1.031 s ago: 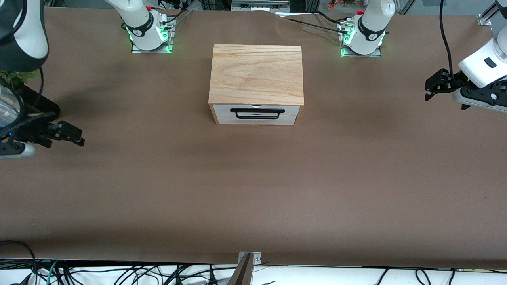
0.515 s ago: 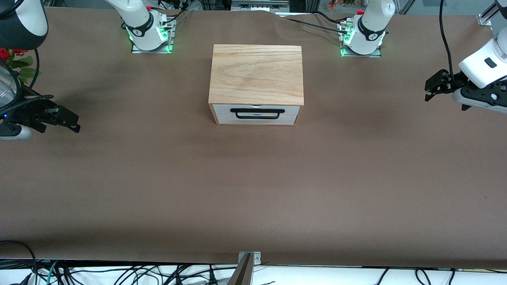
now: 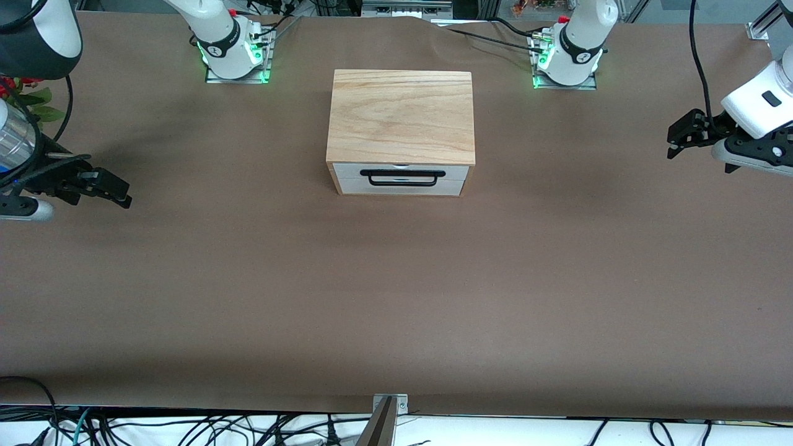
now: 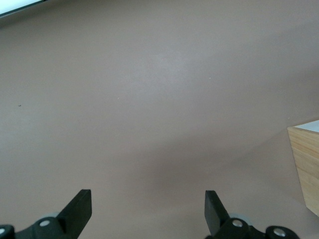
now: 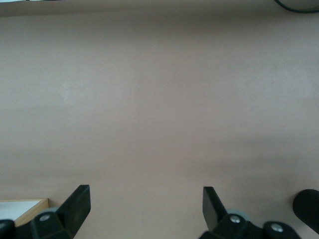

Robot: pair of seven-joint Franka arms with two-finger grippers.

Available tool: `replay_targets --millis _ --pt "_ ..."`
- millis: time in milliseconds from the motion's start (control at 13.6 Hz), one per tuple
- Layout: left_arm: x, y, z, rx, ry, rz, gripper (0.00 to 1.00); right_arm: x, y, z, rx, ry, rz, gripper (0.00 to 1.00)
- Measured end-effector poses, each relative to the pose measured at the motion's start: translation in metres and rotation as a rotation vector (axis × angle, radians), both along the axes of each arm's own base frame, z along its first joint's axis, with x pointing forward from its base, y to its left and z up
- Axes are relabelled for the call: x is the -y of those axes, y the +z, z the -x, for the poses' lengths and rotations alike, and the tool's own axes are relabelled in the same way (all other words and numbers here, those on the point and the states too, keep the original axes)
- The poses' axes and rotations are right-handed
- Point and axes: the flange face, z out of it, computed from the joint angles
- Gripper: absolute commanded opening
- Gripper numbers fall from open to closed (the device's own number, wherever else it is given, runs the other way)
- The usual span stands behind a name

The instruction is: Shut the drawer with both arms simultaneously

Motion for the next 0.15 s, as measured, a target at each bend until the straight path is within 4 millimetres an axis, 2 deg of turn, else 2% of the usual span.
replay_targets --millis 147 --pt "0.0000 0.0000 0.0000 0.000 0.000 0.000 1.00 -0.0023 -0.0001 0.0001 -0.001 0.001 -0.001 1.00"
